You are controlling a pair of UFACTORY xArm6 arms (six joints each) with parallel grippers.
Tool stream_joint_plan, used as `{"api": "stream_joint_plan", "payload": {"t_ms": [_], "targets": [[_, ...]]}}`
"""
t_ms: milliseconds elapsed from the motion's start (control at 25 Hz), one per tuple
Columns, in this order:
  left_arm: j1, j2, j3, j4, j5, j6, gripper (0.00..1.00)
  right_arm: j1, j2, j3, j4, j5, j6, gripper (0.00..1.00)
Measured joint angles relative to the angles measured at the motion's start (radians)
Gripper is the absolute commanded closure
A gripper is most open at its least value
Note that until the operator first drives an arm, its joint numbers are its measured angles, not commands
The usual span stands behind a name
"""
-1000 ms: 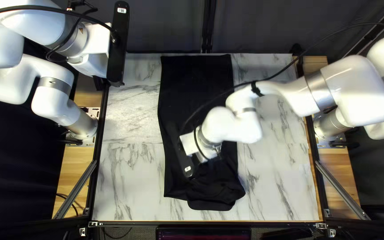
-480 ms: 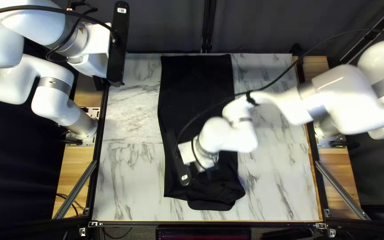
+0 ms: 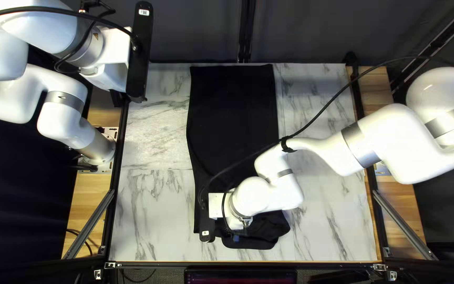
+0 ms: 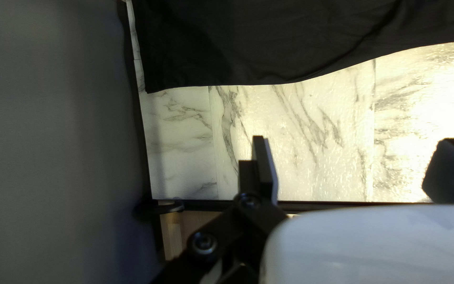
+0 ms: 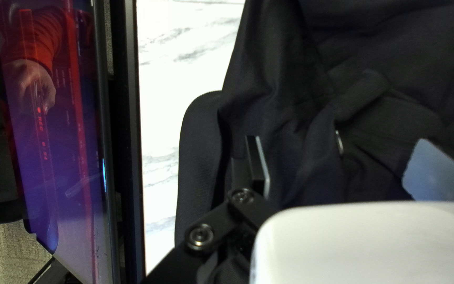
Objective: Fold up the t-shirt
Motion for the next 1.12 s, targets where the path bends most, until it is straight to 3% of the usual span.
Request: {"api": "stream_joint_plan", "payload": {"t_ms": [200,360,720,840,920,960,1120], "targets": [[0.000,0.000,0.000,0.000,0.000,0.000,0.00,-0.013,0.020,-0.020,-0.033,0.021,0.061,0.00],[0.000,0.000,0.000,0.000,0.000,0.000,0.00,-0.013,0.029,-0.030,-0.052,0.035,0.148,0.16],[0.000,0.000,0.000,0.000,0.000,0.000,0.00,-0.047,0.071,-0.084,-0.021,0.091,0.204,0.33],[0.000,0.000,0.000,0.000,0.000,0.000,0.00,-0.051,0.095,-0.118,-0.001,0.107,0.202,0.60],[0.000,0.000,0.000,0.000,0.000,0.000,0.00,-0.054,0.116,-0.145,0.013,0.123,0.196,0.87],[0.000,0.000,0.000,0.000,0.000,0.000,0.00,-0.057,0.123,-0.154,0.021,0.130,0.192,0.95],[0.000,0.000,0.000,0.000,0.000,0.000,0.00,-0.065,0.135,-0.169,0.043,0.146,0.178,0.98]]}}
